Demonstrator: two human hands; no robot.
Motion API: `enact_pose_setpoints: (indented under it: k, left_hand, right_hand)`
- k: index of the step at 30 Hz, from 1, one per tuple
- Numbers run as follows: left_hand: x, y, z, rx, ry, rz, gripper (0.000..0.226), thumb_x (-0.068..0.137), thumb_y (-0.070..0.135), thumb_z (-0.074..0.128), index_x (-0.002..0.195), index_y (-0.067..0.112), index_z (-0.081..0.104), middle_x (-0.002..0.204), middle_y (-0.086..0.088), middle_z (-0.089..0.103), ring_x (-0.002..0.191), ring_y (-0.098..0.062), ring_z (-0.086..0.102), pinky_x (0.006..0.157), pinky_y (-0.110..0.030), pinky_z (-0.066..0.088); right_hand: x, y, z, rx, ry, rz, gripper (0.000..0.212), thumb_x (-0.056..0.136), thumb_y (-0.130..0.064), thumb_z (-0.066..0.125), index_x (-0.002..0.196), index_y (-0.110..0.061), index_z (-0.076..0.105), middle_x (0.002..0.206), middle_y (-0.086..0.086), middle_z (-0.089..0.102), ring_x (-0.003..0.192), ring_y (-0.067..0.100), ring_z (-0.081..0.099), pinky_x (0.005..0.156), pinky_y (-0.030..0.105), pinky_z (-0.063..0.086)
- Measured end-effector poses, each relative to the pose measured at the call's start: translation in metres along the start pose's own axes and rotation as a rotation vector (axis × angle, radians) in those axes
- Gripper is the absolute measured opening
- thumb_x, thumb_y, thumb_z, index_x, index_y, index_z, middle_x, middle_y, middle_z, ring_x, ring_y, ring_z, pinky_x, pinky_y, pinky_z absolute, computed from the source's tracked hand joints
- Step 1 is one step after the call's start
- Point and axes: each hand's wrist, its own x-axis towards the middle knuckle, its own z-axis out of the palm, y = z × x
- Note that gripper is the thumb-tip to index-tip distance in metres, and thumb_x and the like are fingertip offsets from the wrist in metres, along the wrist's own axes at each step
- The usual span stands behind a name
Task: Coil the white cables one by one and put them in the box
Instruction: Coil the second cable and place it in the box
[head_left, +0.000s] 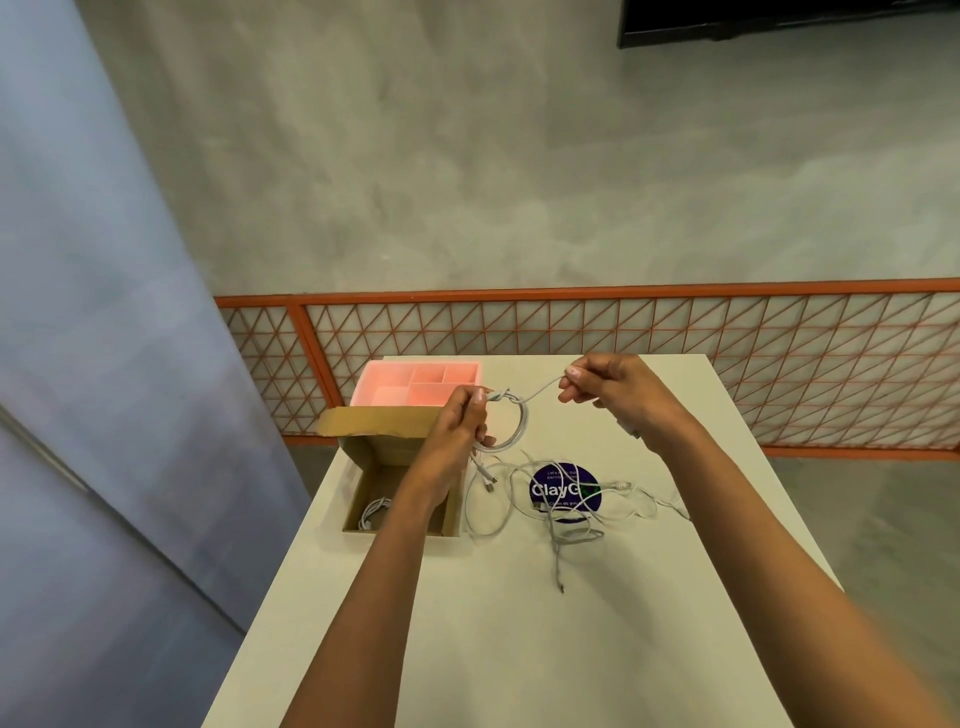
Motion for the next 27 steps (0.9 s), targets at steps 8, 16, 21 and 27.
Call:
enact_pose_setpoints:
  k: [8, 16, 21, 27]
  left_hand:
    - [0.001, -0.001, 0.003, 0.027, 0.014, 0.000, 0.023, 0.097, 0.043, 0.044, 0.111, 0.028, 0.053, 0.099, -0.005, 0.055, 0.088, -0.020, 0.046, 0.072, -0.029, 0.041]
    - [0.005, 0.010, 0.012, -0.105, 0.074, 0.104, 0.021, 0.079, 0.009, 0.073, 0.097, 0.019, 0.070, 0.107, 0.000, 0.069, 0.096, -0.023, 0.062, 0.071, -0.031, 0.047]
    - [0.008, 0.012, 0.017, -0.273, 0.099, 0.035, 0.016, 0.077, 0.009, 0.072, 0.092, 0.014, 0.068, 0.079, 0.002, 0.060, 0.057, -0.015, 0.031, 0.042, -0.020, 0.019]
    - [0.008, 0.016, 0.022, -0.398, 0.070, -0.030, 0.016, 0.082, 0.005, 0.066, 0.097, 0.012, 0.065, 0.080, -0.006, 0.055, 0.048, -0.004, 0.036, 0.036, -0.015, 0.022]
  right_hand:
    - [0.006, 0.002, -0.003, -0.088, 0.041, 0.000, 0.020, 0.090, -0.028, 0.062, 0.089, -0.013, 0.075, 0.075, -0.007, 0.061, 0.063, 0.007, 0.047, 0.063, 0.024, 0.036]
    - [0.015, 0.010, -0.004, 0.033, 0.071, -0.007, 0.018, 0.091, -0.023, 0.061, 0.092, -0.010, 0.073, 0.071, -0.004, 0.061, 0.066, 0.008, 0.052, 0.067, 0.015, 0.046]
    - [0.015, 0.019, 0.008, 0.415, 0.067, -0.014, 0.018, 0.094, -0.011, 0.054, 0.095, 0.002, 0.066, 0.079, 0.002, 0.065, 0.071, 0.011, 0.059, 0.073, 0.015, 0.055]
    - [0.018, 0.020, 0.030, 1.053, 0.013, 0.146, 0.019, 0.096, -0.008, 0.048, 0.084, -0.001, 0.061, 0.066, 0.003, 0.067, 0.063, 0.008, 0.067, 0.067, 0.018, 0.058]
